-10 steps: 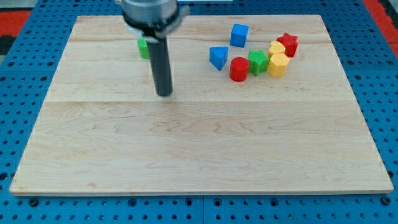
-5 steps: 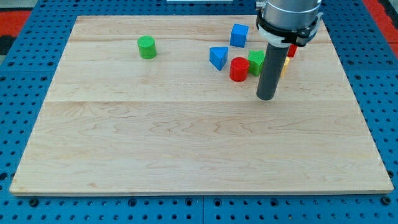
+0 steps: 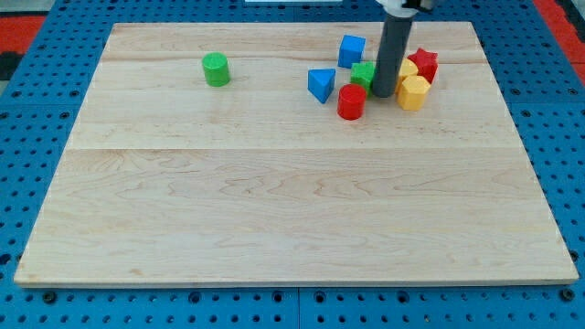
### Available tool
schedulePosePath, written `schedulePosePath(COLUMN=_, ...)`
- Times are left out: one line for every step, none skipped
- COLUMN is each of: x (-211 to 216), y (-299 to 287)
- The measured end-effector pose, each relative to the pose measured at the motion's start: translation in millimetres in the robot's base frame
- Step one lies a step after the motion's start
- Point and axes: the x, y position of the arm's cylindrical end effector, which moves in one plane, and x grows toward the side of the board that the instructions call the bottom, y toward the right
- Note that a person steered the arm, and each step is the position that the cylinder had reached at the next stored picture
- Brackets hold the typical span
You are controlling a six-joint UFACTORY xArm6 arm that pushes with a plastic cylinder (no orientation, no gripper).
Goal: Push the green star in between the blue triangle and the blue cube
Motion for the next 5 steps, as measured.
schedulePosePath(x=-2.6, y=-51.3)
schedulePosePath(x=-9.7, y=-55.0)
schedulePosePath(x=-14.6, y=-50.4)
schedulePosePath(x=-14.0, y=-51.8)
schedulePosePath(x=-7.3, y=-51.4)
